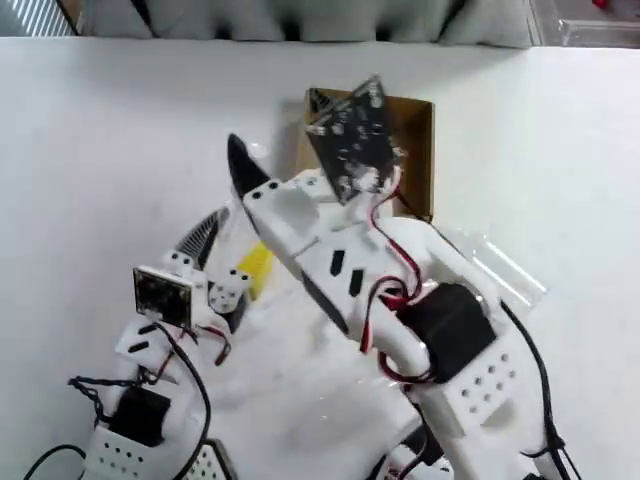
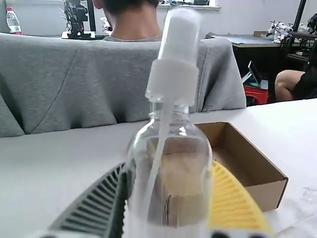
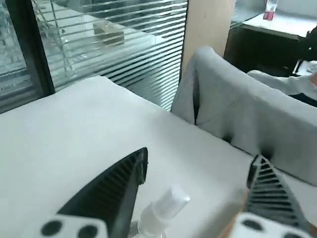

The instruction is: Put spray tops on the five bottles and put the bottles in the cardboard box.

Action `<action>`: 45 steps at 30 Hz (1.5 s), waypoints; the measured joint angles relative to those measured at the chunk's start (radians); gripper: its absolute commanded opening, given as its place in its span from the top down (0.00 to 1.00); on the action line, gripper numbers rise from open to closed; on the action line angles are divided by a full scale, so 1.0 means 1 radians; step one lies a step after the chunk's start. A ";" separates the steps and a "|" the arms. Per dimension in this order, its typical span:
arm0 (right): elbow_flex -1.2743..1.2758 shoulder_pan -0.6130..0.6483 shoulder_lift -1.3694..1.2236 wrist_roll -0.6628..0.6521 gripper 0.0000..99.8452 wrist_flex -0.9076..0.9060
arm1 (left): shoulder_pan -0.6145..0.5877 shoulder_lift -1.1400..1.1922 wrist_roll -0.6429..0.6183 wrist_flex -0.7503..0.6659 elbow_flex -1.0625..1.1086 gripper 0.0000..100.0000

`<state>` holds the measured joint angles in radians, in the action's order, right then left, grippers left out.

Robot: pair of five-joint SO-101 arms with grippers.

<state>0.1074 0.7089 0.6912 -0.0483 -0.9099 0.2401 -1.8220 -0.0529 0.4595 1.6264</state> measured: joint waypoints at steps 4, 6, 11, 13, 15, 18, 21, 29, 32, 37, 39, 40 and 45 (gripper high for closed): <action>-0.002 -0.083 -0.015 0.000 0.93 0.000 | -0.002 0.000 0.000 0.000 0.000 0.98; -0.003 -0.143 -0.046 0.000 0.92 0.000 | -0.023 0.000 0.000 0.000 0.000 0.98; -0.003 -0.255 -0.187 0.000 0.98 0.000 | -0.041 0.000 0.000 0.000 0.000 0.98; -0.003 -0.267 -0.253 0.003 0.97 0.000 | -0.043 0.000 0.000 0.000 0.000 0.98; -0.002 -0.265 -0.311 0.038 0.97 0.009 | -0.043 0.000 0.000 0.000 0.000 0.98; 0.011 -0.253 -0.382 0.086 0.97 0.048 | -0.043 0.000 0.000 0.000 0.000 0.98; 0.026 -0.218 -0.434 0.097 0.97 0.071 | -0.043 0.000 0.000 0.000 0.000 0.98; 0.044 -0.107 -0.427 0.097 0.97 0.080 | -0.046 0.000 0.000 0.000 0.018 0.98; 0.077 -0.107 -0.393 0.097 0.97 0.080 | -0.048 0.000 -0.003 0.000 0.018 0.98; 0.160 -0.130 -0.350 0.054 0.97 0.080 | -0.044 0.000 -0.002 -0.026 0.021 0.98; 0.187 -0.175 -0.338 0.000 0.97 0.080 | -0.044 0.000 -0.002 -0.049 0.046 0.98; 0.199 -0.203 -0.331 -0.026 0.97 0.080 | -0.044 0.000 -0.002 -0.061 0.057 0.98; 0.212 -0.350 -0.324 -0.114 0.97 0.054 | -0.044 0.000 0.000 -0.087 0.066 0.98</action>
<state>0.3191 0.3590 0.3675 -0.1619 -0.8562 0.1956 -1.8220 -0.0529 0.3721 1.6924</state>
